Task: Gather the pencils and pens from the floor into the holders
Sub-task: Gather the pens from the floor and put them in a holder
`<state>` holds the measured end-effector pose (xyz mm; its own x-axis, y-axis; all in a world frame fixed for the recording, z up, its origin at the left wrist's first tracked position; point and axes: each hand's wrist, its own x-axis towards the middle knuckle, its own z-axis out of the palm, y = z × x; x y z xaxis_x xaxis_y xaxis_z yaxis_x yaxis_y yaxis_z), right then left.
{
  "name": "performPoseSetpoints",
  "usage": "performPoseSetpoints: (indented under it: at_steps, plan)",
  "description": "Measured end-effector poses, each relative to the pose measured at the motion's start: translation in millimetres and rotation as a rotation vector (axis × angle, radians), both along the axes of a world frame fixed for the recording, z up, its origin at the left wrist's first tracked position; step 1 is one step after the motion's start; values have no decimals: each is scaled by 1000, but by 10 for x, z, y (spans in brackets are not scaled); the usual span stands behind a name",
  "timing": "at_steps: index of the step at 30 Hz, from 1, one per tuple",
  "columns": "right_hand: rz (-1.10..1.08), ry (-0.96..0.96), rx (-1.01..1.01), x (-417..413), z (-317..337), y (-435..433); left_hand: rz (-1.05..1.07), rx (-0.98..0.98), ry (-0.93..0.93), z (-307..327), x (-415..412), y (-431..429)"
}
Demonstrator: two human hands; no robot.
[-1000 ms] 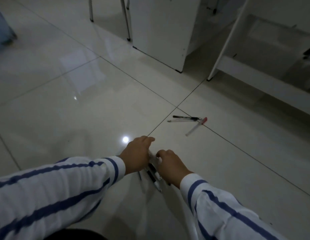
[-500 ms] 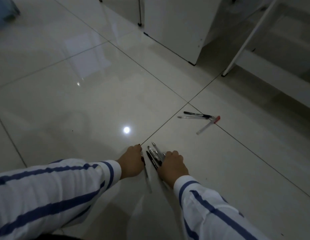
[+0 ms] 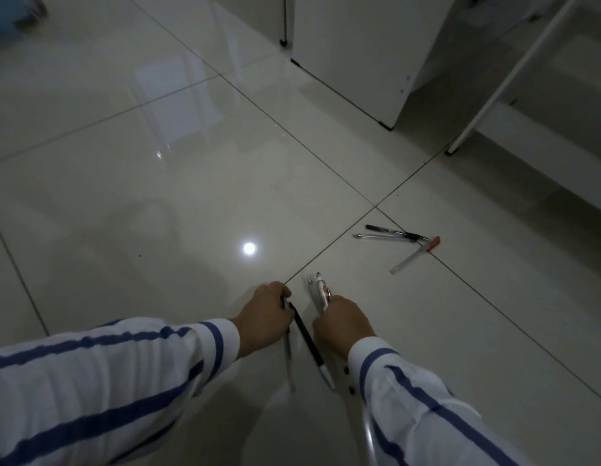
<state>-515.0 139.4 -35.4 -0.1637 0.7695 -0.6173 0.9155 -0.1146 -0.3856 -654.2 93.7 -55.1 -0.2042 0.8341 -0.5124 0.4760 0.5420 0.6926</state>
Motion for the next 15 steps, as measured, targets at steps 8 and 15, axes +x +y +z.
performPoseSetpoints:
  at_steps: [8,15]
  plan:
    - [-136,406,-82,-258,384,304,-41,-81,-838,346,107,243]
    - [-245,469,-73,-497,313,252,56,-63,-769,364,-52,305]
